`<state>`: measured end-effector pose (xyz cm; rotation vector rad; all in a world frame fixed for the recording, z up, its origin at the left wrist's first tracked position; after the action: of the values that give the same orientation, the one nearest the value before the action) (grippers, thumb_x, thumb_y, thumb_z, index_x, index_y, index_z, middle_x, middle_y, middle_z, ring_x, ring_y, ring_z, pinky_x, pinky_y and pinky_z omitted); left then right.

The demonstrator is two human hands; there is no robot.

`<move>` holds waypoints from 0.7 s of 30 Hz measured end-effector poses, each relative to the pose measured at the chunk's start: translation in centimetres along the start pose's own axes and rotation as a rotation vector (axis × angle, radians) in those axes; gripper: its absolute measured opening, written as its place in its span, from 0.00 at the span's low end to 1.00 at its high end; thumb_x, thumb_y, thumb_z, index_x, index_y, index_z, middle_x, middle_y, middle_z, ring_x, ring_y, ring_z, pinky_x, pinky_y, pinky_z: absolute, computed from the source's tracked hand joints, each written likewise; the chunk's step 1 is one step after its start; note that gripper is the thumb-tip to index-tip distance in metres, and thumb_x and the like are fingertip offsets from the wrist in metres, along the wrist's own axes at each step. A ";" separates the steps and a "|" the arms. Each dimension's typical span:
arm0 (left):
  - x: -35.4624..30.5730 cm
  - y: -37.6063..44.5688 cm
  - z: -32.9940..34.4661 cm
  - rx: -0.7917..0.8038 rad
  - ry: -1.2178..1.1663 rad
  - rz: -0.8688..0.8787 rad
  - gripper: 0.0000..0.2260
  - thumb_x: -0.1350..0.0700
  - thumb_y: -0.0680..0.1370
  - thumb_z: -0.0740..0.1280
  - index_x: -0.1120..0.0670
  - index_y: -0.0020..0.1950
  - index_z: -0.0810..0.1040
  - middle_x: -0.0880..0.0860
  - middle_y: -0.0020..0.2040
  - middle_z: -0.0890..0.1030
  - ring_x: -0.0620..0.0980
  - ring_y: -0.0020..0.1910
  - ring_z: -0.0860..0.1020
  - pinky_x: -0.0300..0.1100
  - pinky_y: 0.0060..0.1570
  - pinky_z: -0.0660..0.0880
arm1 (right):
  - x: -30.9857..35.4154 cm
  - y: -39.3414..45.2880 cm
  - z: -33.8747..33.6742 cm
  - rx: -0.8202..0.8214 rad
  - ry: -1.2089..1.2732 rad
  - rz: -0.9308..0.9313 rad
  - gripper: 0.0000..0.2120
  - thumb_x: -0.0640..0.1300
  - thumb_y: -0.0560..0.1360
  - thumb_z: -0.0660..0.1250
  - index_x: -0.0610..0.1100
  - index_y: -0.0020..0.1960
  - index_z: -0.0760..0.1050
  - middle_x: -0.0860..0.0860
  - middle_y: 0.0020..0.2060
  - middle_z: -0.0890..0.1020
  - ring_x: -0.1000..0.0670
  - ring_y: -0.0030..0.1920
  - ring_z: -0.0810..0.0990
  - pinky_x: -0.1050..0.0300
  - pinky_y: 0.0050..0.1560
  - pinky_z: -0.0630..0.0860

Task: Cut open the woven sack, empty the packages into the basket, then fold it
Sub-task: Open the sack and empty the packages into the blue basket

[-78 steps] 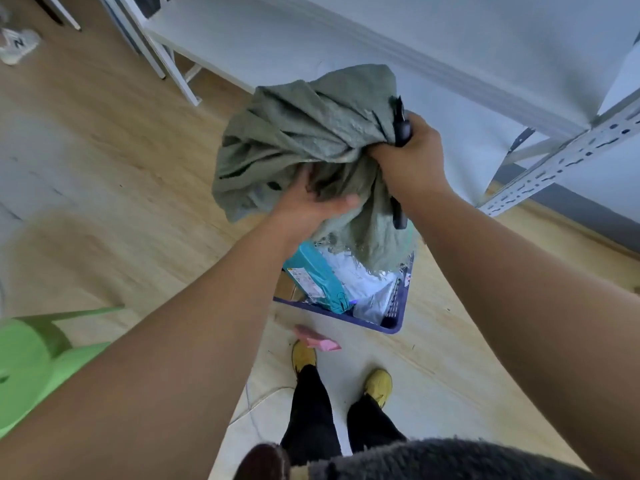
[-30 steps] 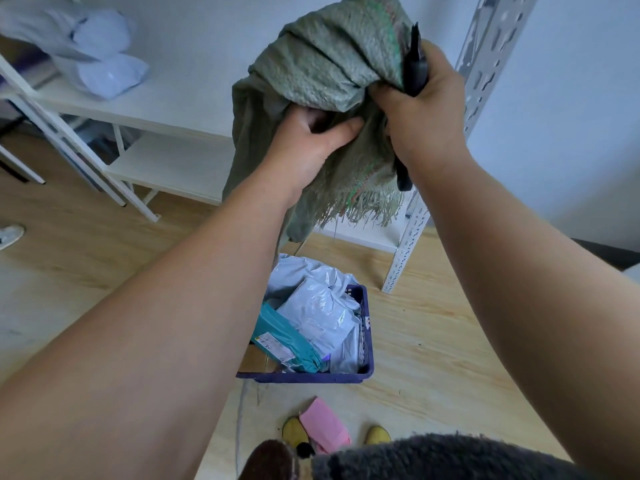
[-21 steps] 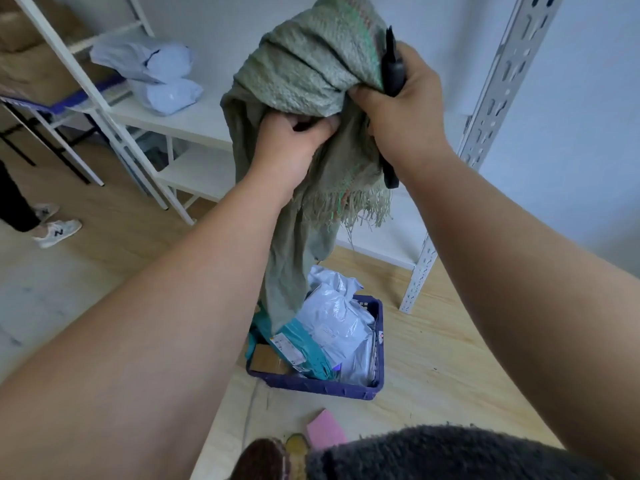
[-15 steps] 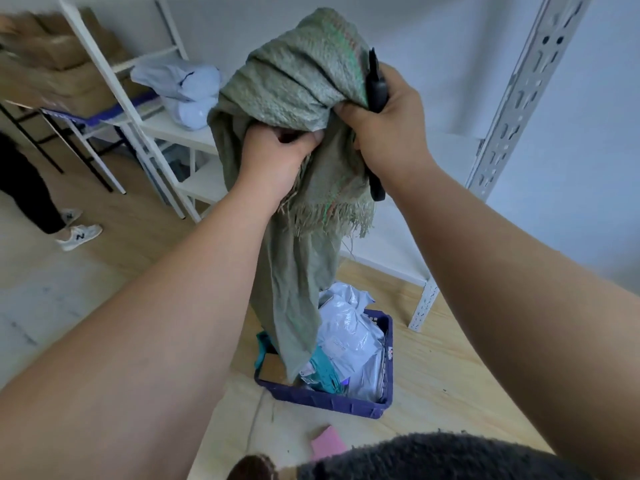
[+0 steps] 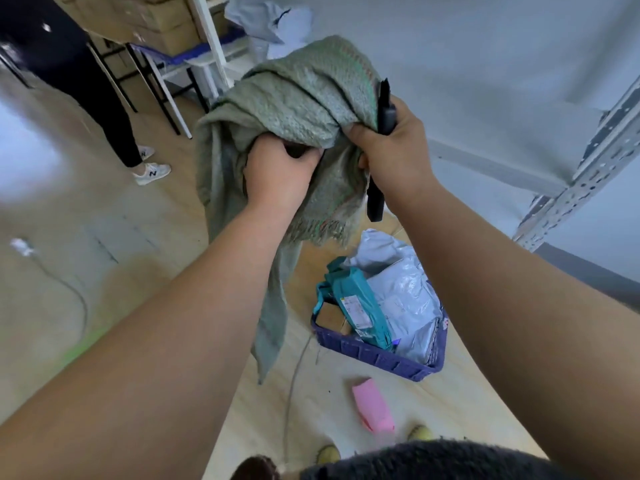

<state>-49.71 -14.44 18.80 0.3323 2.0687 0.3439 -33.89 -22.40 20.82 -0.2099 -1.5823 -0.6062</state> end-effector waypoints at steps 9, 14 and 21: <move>1.3 -6.1 3.9 0.138 0.045 -0.129 0.16 0.41 0.68 0.71 0.52 0.43 0.73 0.44 0.35 0.76 0.56 0.49 0.80 0.62 0.58 0.72 | -3.6 -3.3 -3.6 -0.034 -0.182 0.162 0.11 0.39 0.72 0.72 0.52 0.38 0.73 0.61 0.22 0.75 0.60 0.25 0.72 0.61 0.33 0.70; -0.7 -10.4 8.4 0.304 0.161 -0.095 0.15 0.44 0.72 0.71 0.49 0.34 0.70 0.50 0.41 0.81 0.57 0.48 0.80 0.61 0.59 0.72 | -5.4 -5.4 -9.2 -0.053 -0.247 0.231 0.13 0.38 0.72 0.71 0.53 0.37 0.72 0.60 0.21 0.74 0.58 0.26 0.72 0.58 0.36 0.69; -9.3 -18.4 16.9 0.323 0.110 0.096 0.18 0.45 0.75 0.69 0.58 0.55 0.81 0.58 0.54 0.83 0.59 0.56 0.78 0.47 0.53 0.74 | -4.6 -8.7 -24.0 -0.232 -0.219 0.259 0.13 0.33 0.73 0.63 0.52 0.41 0.74 0.55 0.27 0.75 0.54 0.27 0.71 0.62 0.31 0.70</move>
<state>-32.19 -33.02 11.10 0.6205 2.2218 0.0845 -16.64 -40.54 13.99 -0.6638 -1.6579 -0.5767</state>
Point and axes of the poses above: each hand's wrist, its own y-axis towards the middle knuckle, its own z-axis out of the palm, x = y × z, the point moved 7 cm from there along y, towards the middle knuckle
